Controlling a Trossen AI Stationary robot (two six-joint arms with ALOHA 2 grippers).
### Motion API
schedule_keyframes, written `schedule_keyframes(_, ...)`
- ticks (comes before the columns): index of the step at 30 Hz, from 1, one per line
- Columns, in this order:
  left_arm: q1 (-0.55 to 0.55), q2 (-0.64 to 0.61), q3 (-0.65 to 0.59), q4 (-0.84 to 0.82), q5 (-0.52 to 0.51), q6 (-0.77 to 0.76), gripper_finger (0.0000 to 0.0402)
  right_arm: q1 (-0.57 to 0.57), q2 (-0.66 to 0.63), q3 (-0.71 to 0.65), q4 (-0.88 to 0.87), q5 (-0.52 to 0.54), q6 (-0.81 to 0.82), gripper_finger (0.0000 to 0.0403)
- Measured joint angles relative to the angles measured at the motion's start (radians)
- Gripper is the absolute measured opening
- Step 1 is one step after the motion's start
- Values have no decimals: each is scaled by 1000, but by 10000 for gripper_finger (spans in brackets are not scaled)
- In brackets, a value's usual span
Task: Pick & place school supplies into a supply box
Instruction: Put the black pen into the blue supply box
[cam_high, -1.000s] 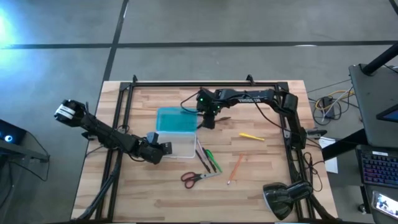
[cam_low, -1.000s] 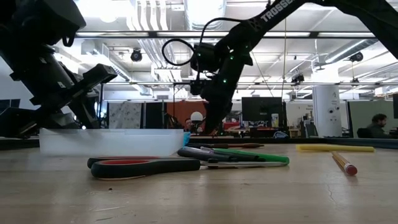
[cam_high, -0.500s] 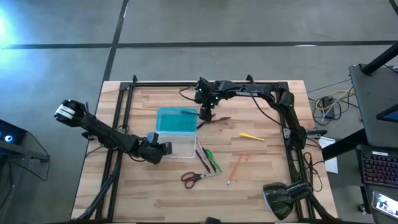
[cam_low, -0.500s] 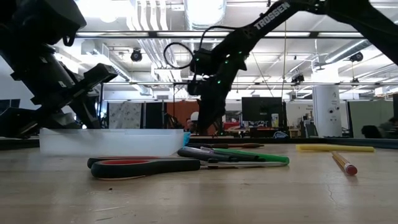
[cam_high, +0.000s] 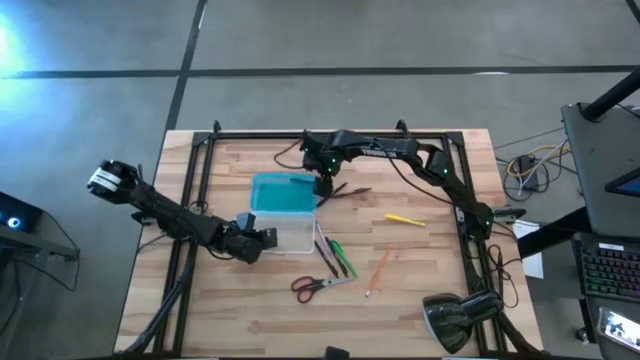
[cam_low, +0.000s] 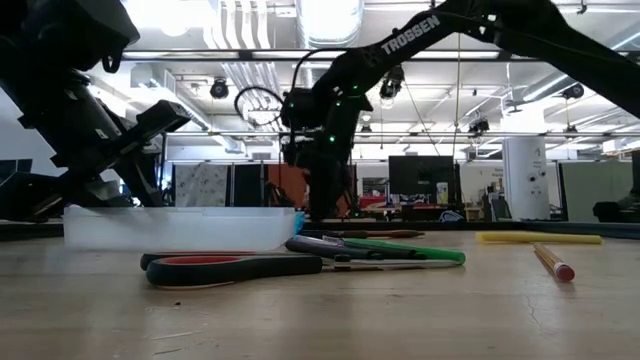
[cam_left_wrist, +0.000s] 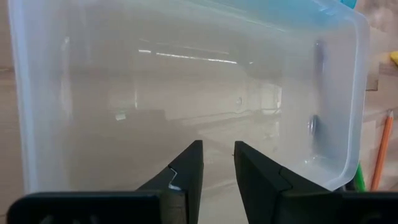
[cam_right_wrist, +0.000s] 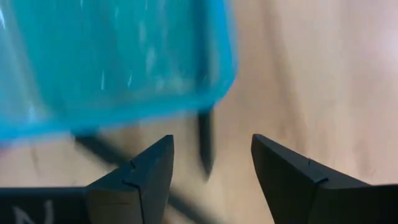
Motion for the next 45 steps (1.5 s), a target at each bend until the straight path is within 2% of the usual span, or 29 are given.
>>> schedule_keyframes(4, 0, 0, 0, 4, 0, 0, 76, -7, 7, 67, -129, 65, -43, 206)
schedule_keyframes(10, 0, 0, -2, 6, 0, 10, 76, -15, -6, 147, -136, 70, -27, 206)
schedule_keyframes(12, 0, 0, -3, 6, 0, 10, 76, -16, -8, 168, -161, -13, -28, 206)
schedule_keyframes(15, 0, 0, -3, 6, 0, 11, 76, -27, -8, 172, -183, -230, 3, 205)
schedule_keyframes(17, 0, 0, -5, 6, 0, 11, 76, -32, -9, 169, -186, -277, 29, 203)
schedule_keyframes(25, -19, -1, -9, 4, 24, -75, 76, -62, -43, 167, -212, -176, 69, 174)
schedule_keyframes(31, -97, -1, 27, -17, 26, -157, 76, -99, -65, 162, -215, -169, 69, 155)
schedule_keyframes(38, -213, -1, 132, -310, -53, -396, 76, -139, -77, 109, -219, -168, 46, 140)
schedule_keyframes(42, -218, -1, 173, -415, -56, -412, 76, -142, -78, 71, -219, -174, 18, 133)
schedule_keyframes(45, -211, -22, 203, -439, -180, -352, 76, -139, -78, 56, -218, -184, -8, 129)
